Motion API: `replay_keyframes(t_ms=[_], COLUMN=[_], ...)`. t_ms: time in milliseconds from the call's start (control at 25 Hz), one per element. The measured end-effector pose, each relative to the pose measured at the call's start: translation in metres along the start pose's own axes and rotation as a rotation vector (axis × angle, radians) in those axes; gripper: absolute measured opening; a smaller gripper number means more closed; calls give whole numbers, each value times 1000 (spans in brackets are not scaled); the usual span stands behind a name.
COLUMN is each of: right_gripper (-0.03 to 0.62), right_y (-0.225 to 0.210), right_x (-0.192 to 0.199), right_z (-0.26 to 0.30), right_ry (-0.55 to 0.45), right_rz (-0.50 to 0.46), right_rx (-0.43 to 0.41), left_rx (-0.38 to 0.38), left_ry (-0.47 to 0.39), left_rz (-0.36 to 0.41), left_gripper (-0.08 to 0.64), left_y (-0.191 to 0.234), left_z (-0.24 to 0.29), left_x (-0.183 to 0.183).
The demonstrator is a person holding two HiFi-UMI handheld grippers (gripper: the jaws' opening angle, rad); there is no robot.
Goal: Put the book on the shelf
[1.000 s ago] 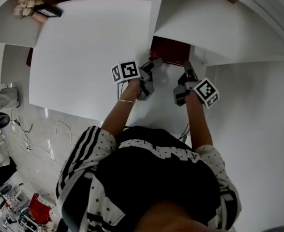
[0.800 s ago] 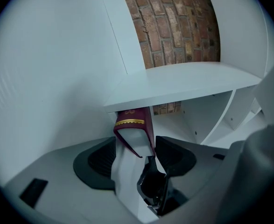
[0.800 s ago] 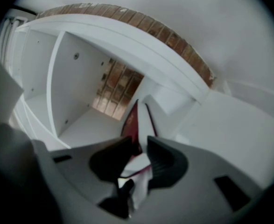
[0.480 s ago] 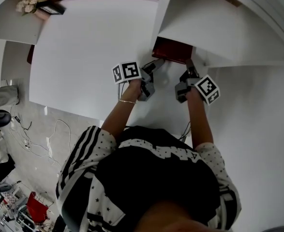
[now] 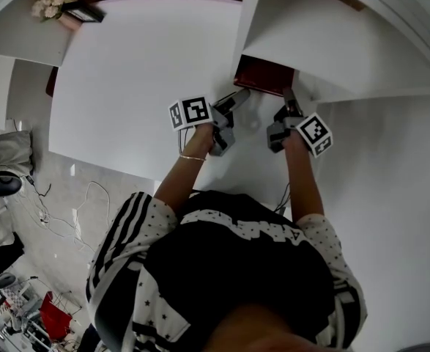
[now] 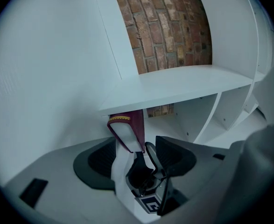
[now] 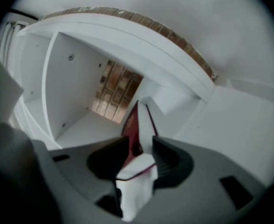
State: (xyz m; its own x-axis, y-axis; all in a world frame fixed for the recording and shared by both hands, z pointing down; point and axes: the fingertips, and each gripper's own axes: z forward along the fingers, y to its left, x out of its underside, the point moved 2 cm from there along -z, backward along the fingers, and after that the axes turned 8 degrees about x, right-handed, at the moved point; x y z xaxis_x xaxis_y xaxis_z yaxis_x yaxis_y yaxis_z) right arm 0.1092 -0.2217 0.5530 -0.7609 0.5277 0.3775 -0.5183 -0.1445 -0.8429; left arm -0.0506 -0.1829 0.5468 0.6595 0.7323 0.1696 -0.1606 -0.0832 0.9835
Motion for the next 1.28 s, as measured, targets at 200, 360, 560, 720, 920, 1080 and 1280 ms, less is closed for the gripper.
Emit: replay_keyframes(t_ms=[200, 360, 560, 720, 920, 1080, 1280], right_gripper=[195, 160, 58, 44, 38, 35, 35], right_y=[-11, 0, 26, 47, 67, 85, 100], right_x=[1, -1, 5, 19, 28, 22, 17], right_z=[0, -21, -53, -81, -113, -138, -161], right_ry=[-7, -32, -47, -4, 16, -29, -53], right_rz=[22, -31, -132, -255, -385, -455, -534], right_rx=[33, 16, -66, -132, -212, -260, -312], left_rx=[10, 14, 7, -29, -109, -152, -128], left_ry=[-27, -47, -48, -35, -48, -39, -46], left_rz=[33, 99, 187, 278, 538, 766, 950], left_gripper=[286, 222, 57, 46, 46, 46, 46], left_y=[-10, -28, -42, -56, -84, -111, -144], left_z=[-12, -25, -38, -46, -59, -65, -74], left_x=[-9, -11, -5, 8, 14, 20, 30])
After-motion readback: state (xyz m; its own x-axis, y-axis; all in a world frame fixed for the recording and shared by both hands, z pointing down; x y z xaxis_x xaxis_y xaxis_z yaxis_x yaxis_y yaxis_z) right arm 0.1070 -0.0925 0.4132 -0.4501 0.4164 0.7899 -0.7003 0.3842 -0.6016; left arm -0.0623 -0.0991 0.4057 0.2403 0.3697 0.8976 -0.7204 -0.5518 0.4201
